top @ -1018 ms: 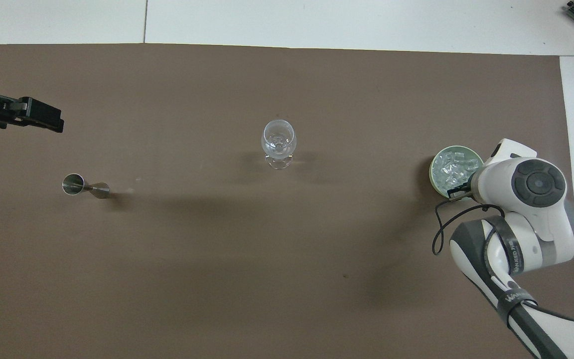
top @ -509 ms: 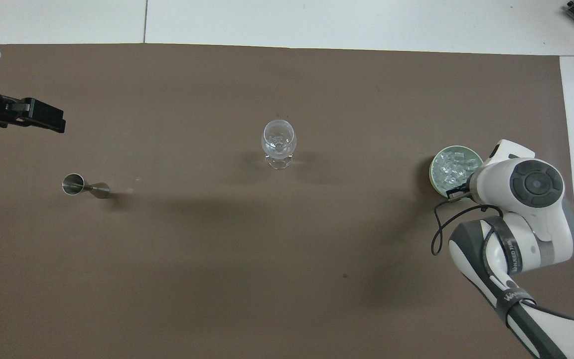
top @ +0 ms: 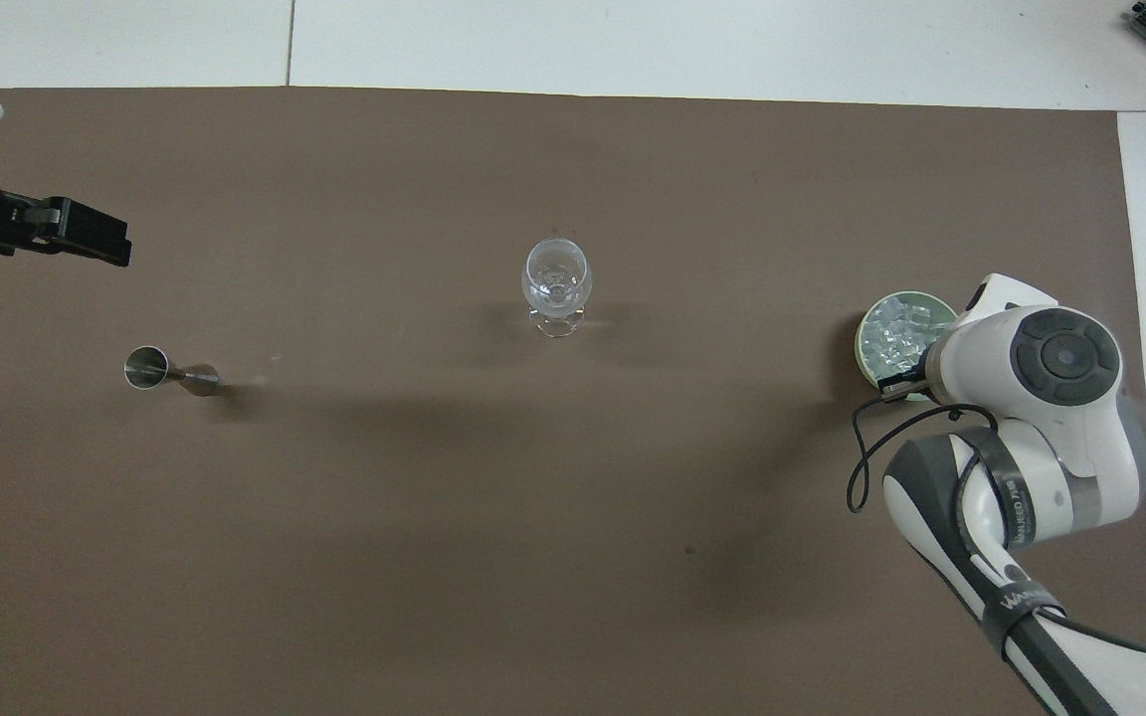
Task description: Pour wine and add ice with both arms
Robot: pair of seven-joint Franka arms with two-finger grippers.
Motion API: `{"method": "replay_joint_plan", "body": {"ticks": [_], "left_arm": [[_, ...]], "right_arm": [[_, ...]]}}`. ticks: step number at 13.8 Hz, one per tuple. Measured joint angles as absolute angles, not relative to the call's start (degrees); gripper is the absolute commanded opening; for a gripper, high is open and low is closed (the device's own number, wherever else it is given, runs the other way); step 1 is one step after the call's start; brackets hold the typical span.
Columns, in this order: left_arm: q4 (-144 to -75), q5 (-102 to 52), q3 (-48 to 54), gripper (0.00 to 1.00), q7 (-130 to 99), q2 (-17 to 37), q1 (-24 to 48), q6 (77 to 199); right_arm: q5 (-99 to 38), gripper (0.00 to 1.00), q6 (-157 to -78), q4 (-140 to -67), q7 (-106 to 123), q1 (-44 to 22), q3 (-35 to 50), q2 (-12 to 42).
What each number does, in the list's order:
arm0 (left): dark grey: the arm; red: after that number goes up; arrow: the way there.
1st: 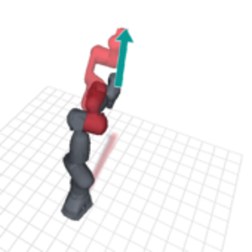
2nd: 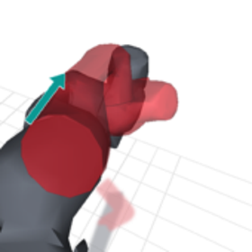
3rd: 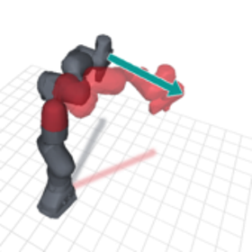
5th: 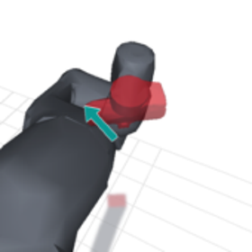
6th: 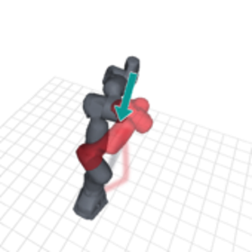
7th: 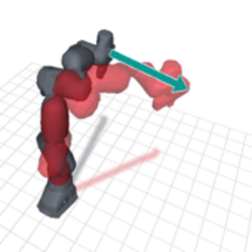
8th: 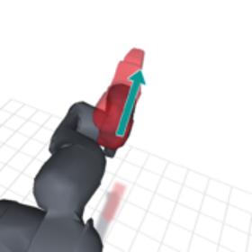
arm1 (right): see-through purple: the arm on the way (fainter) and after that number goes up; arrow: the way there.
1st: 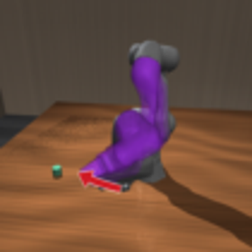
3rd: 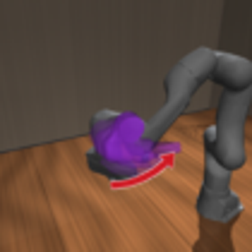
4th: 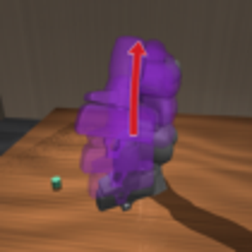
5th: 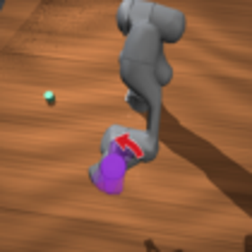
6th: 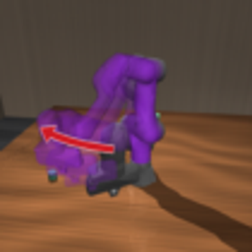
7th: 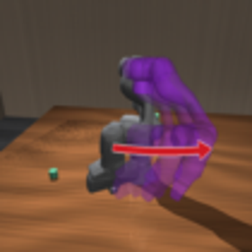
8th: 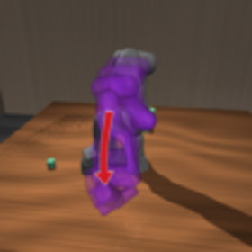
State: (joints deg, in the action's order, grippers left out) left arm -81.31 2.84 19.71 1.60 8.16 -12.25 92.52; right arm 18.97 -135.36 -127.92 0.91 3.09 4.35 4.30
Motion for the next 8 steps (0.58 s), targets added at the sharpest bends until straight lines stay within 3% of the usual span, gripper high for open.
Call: {"method": "replay_joint_plan", "body": {"ticks": [5, 8], "left_arm": [[-81.38, 2.84, 19.66, 1.00, 1.60, 7.82, -12.06, 92.50], [-81.42, 2.84, 15.72, 1.00, 1.60, 7.81, -7.96, 92.48]], "right_arm": [[18.73, 0.00, -133.10, -124.98, 0.91, 3.11, 4.32, 4.19], [12.14, 0.00, -129.33, -119.25, 0.90, 3.11, 5.14, 3.29]]}}
